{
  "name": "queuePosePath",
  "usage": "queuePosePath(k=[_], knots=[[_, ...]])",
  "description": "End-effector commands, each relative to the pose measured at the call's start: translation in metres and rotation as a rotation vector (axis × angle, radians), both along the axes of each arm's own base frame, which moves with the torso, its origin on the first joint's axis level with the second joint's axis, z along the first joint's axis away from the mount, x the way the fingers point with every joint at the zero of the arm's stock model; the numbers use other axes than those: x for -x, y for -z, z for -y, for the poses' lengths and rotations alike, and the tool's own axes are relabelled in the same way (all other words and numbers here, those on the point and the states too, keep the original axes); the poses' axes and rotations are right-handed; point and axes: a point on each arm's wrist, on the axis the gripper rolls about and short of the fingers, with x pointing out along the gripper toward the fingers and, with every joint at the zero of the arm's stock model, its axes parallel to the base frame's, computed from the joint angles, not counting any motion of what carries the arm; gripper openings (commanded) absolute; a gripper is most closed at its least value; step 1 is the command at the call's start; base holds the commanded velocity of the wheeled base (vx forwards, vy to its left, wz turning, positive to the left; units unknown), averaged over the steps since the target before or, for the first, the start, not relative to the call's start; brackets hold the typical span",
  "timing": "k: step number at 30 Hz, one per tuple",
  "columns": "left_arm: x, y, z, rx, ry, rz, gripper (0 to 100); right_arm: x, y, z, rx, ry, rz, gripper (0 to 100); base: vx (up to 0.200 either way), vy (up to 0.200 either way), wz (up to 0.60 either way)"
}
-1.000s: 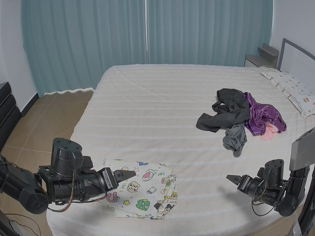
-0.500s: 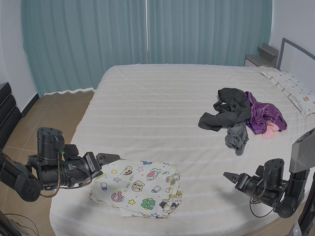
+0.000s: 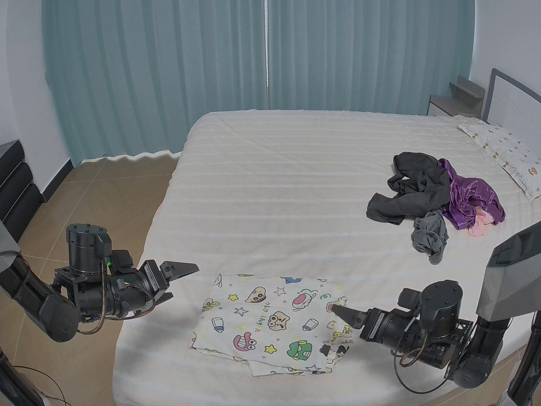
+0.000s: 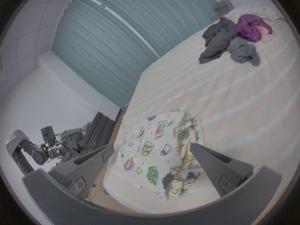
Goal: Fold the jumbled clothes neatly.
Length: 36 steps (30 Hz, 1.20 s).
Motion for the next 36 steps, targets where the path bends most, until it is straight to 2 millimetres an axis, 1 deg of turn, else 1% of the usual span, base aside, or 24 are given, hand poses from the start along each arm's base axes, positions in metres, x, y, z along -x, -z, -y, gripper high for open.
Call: queuePosePath(k=[1,4,16,26,36], knots=[[0.001,0.015,-0.009,0.02,0.005,-0.044,100,0.01,0.023,-0.02,0.042,-0.09,-0.055,100,0.0,0.0,0.0],[0.001,0.017,-0.016,0.044,0.008,-0.023,100,0.015,0.031,-0.021,0.067,-0.112,-0.085,100,0.0,0.0,0.0],[-0.001,0.025,-0.018,0.052,0.009,-0.021,100,0.027,0.035,-0.009,0.109,-0.117,-0.139,100,0.0,0.0,0.0],[0.0,0.027,-0.018,0.049,0.011,-0.029,100,0.024,0.041,-0.014,0.102,-0.143,-0.153,100,0.0,0.0,0.0],[-0.001,0.034,-0.018,0.043,0.005,-0.037,100,0.022,0.045,-0.017,0.098,-0.156,-0.157,100,0.0,0.0,0.0]])
